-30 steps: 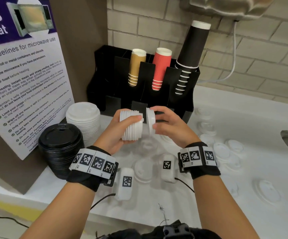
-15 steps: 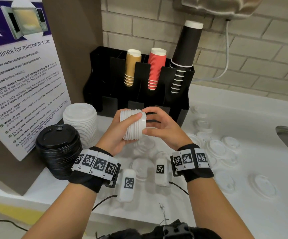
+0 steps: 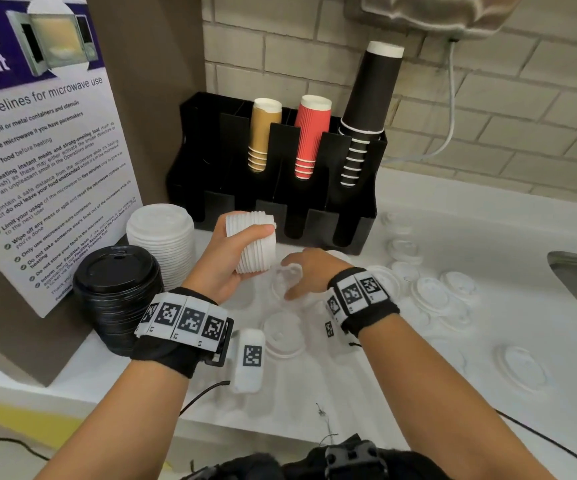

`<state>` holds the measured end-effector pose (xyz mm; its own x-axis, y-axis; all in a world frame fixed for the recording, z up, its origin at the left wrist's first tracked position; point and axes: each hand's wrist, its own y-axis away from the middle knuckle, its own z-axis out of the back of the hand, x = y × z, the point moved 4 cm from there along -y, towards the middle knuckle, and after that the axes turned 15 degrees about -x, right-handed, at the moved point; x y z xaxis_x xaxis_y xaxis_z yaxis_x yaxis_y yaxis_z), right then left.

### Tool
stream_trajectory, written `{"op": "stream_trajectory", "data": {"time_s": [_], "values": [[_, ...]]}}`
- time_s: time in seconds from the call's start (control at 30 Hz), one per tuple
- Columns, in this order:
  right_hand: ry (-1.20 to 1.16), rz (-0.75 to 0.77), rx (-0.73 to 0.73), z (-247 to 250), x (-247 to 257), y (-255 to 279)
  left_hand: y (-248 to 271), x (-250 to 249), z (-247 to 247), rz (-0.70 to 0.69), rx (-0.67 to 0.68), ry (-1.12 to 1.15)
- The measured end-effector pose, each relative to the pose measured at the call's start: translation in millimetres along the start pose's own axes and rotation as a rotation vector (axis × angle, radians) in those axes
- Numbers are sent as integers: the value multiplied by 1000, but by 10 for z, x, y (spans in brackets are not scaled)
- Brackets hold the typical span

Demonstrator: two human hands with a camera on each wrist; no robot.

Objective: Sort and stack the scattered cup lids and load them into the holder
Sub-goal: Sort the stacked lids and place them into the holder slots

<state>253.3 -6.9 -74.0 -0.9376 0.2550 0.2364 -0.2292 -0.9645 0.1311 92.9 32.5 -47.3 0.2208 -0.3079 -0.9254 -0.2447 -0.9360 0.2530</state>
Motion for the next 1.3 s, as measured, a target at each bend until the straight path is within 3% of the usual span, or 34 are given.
{"op": "stream_trajectory", "data": {"time_s": [0.27, 0.33, 0.43, 0.5, 0.6, 0.73, 1.3], "values": [[-65, -3, -67, -70, -45, -102, 31, -3, 43, 14, -2, -12], [-267, -21, -172, 78, -101, -69, 44, -9, 56, 14, 4, -12], [-781, -18, -294, 340, -104, 93, 93, -30, 35, 6, 46, -43], [-997, 26, -281, 457, -46, 215, 128, -49, -9, -6, 85, -70], [-1118, 110, -237, 545, 34, 349, 154, -73, -60, -14, 109, -80], [-1169, 164, -195, 532, 102, 428, 169, -79, -101, -21, 114, -91], [-1106, 185, -260, 514, 222, 445, 128, 15, -112, 9, 28, 27]]}}
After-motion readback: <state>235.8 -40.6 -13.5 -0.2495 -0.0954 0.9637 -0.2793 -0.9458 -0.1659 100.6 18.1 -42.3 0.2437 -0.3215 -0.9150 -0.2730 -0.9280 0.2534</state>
